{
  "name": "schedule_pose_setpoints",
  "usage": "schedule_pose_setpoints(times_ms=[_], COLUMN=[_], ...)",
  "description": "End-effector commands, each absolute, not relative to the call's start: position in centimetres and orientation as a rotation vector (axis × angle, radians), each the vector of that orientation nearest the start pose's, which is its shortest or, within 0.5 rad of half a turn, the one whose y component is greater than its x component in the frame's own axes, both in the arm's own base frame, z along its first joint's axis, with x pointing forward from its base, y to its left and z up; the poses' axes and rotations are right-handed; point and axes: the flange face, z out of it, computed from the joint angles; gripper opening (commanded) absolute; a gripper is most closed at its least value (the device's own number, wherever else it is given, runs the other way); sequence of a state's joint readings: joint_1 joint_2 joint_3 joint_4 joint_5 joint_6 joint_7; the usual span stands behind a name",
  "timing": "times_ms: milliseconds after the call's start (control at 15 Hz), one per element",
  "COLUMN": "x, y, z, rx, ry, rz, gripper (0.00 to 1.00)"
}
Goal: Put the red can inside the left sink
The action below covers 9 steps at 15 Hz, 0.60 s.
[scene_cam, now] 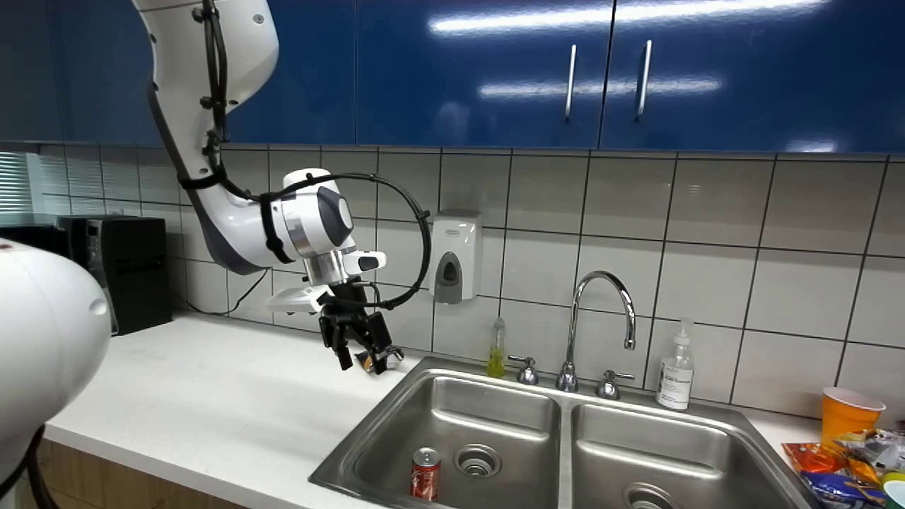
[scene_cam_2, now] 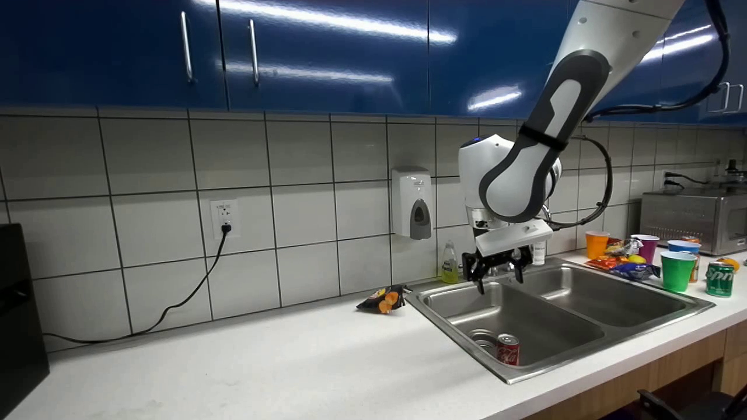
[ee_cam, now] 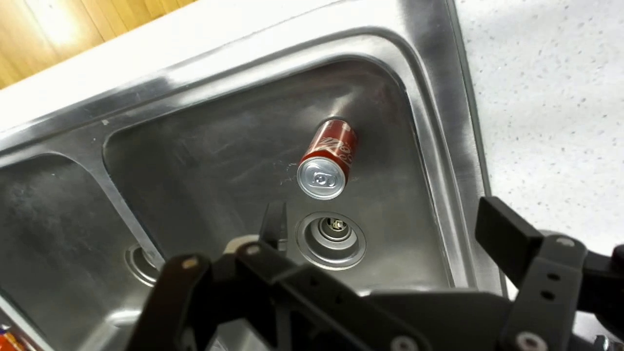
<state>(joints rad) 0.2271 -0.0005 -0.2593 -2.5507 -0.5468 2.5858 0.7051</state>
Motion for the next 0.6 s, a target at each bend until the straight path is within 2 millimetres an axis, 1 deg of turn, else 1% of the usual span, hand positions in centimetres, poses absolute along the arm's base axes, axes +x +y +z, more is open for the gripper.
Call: schedule_pose_setpoints(times_ms=[0, 267, 533], x=[43.0, 41.7, 40.8], y=[0.4, 1.4, 2.1], z=[29.0, 29.8, 30.5], rx=[-3.354, -3.332, -3.311], ry=[0.498, 0.508, 0.535], rz=[-0.214, -0.207, -0.203], gripper=[1.0, 1.0, 1.0])
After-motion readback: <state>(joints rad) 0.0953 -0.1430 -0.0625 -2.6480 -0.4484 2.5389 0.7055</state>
